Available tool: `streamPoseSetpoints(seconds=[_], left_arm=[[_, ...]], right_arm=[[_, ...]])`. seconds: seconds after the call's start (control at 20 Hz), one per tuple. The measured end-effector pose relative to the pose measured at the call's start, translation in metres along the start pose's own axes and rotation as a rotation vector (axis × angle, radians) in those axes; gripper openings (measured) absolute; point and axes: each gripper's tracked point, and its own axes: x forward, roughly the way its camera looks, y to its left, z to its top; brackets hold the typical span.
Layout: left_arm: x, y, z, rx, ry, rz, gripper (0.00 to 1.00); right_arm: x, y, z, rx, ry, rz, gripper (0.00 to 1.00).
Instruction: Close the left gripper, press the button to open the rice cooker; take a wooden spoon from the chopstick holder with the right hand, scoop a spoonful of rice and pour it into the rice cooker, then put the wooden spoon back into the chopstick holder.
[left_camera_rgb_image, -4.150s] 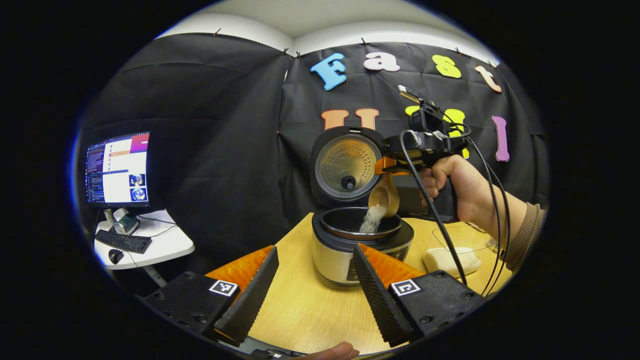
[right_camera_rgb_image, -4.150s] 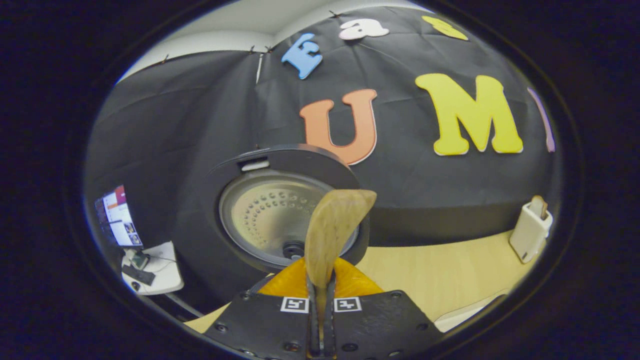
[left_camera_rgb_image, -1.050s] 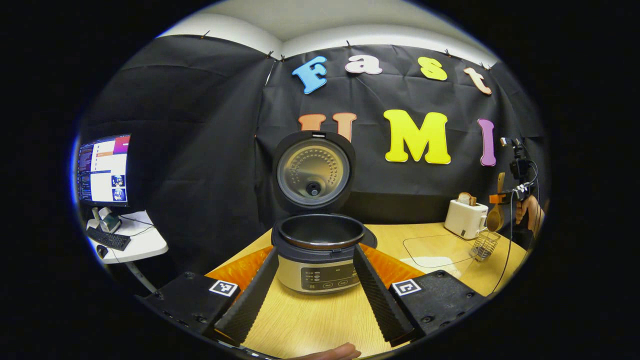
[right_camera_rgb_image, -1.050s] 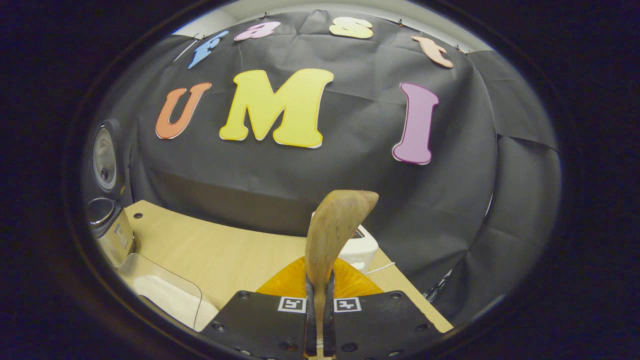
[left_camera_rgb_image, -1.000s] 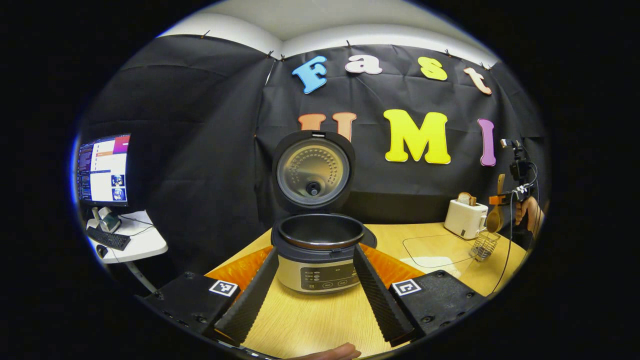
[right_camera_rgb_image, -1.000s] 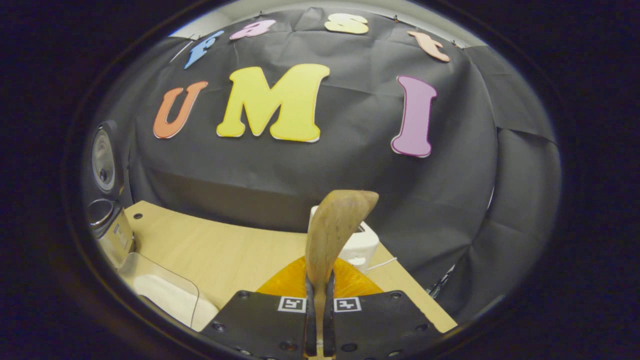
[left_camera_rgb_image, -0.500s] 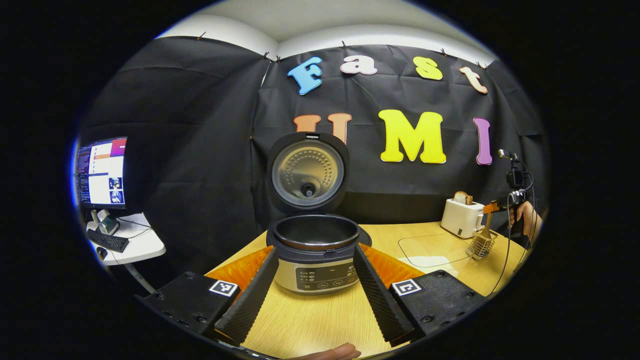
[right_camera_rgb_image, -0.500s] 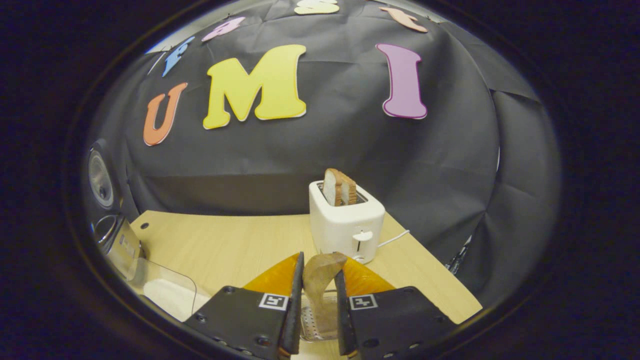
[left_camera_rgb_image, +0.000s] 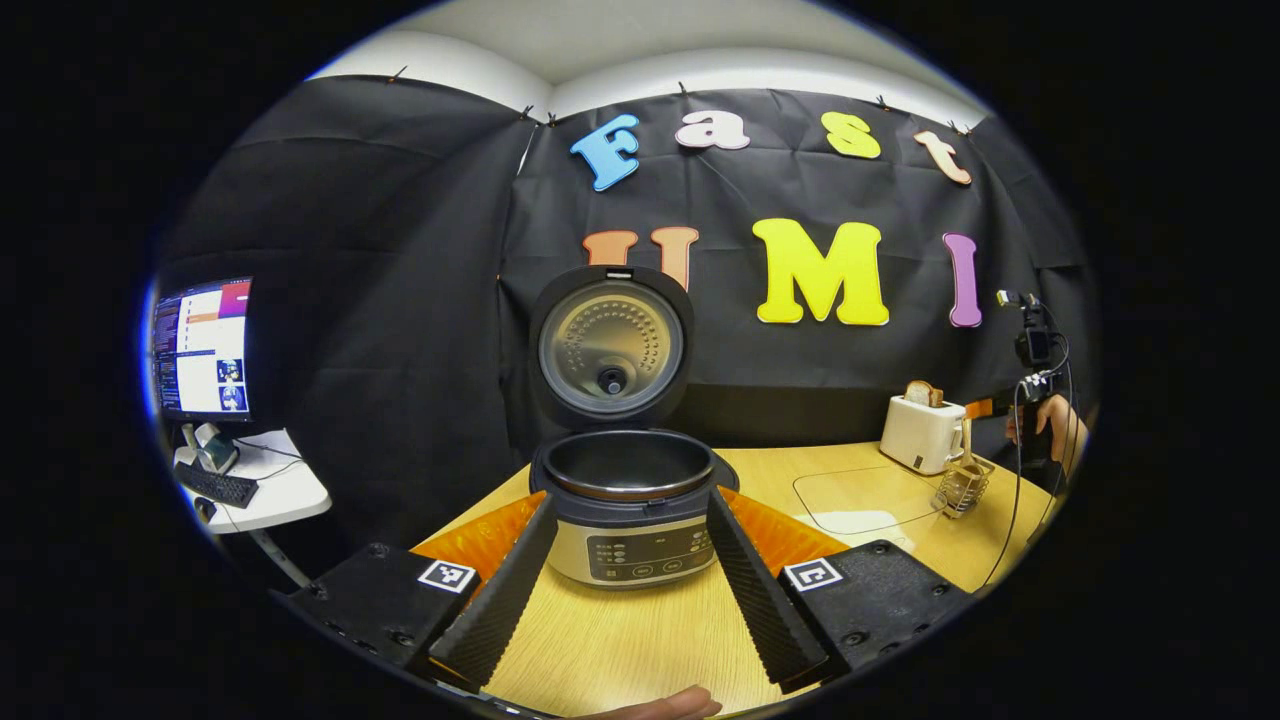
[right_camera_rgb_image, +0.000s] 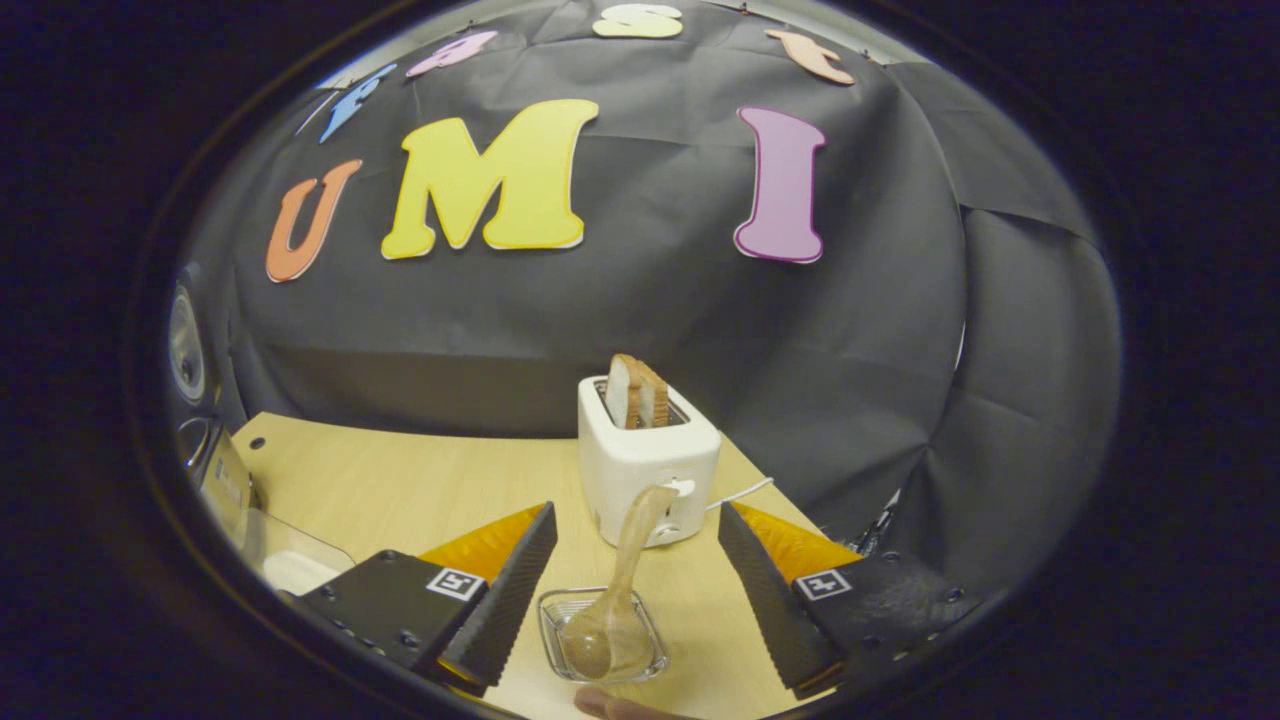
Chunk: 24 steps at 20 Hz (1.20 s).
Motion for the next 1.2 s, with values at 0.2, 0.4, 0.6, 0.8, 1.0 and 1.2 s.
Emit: streamPoseSetpoints(seconds=[0.2,0.4,0.6,0.8,1.0,1.2], left_arm=[[0.000,-0.002,0.001,0.006,0.000,-0.005,0.96],[-0.002,-0.001,0.003,0.015,-0.005,0.000,0.96],[-0.004,-0.002,0.004,0.002,-0.009,-0.003,0.96],[-0.008,-0.004,0.010,0.003,-0.023,-0.007,0.96],[-0.011,-0.010,0.013,0.001,-0.027,-0.015,0.96],[-0.019,-0.004,0.025,-0.017,-0.034,0.040,0.96]], right_arm=[[-0.013,0.005,0.007,-0.009,-0.006,0.009,0.96],[-0.049,0.005,0.017,-0.011,-0.031,0.012,0.96],[-0.097,0.005,0.026,0.006,-0.084,0.021,0.97],[-0.141,0.007,0.032,0.008,-0.147,0.043,0.96],[-0.177,0.007,0.030,0.010,-0.206,0.050,0.97],[-0.199,0.013,0.016,0.018,-0.208,0.102,0.95]])
